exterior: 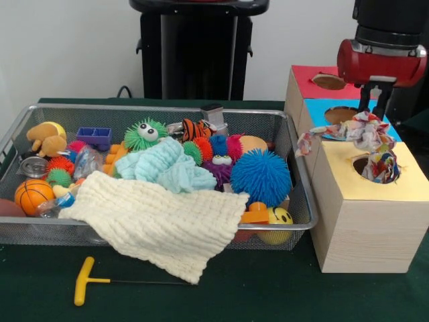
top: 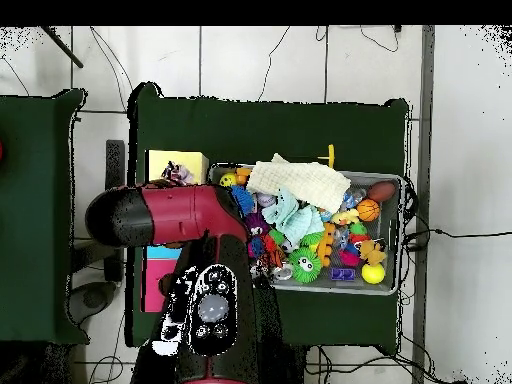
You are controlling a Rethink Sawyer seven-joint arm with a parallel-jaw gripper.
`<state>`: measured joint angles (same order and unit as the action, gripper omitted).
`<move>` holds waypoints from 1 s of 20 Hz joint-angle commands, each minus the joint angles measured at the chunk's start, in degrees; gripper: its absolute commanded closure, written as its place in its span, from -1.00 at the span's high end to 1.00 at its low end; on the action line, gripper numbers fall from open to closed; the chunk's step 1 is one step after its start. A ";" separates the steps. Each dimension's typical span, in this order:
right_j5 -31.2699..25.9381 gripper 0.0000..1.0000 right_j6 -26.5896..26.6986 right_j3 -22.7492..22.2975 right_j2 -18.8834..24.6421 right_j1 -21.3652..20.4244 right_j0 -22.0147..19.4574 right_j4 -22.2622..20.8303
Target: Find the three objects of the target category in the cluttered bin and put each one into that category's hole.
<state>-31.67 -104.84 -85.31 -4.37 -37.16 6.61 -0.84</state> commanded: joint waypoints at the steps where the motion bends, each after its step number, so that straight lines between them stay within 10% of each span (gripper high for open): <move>1: -0.52 -1.00 -12.56 1.15 0.68 3.37 -0.47 2.86; 20: 2.53 -1.00 -14.38 0.31 -0.25 5.98 1.58 5.63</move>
<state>-31.66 -104.84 -84.99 -5.06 -34.39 7.57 2.66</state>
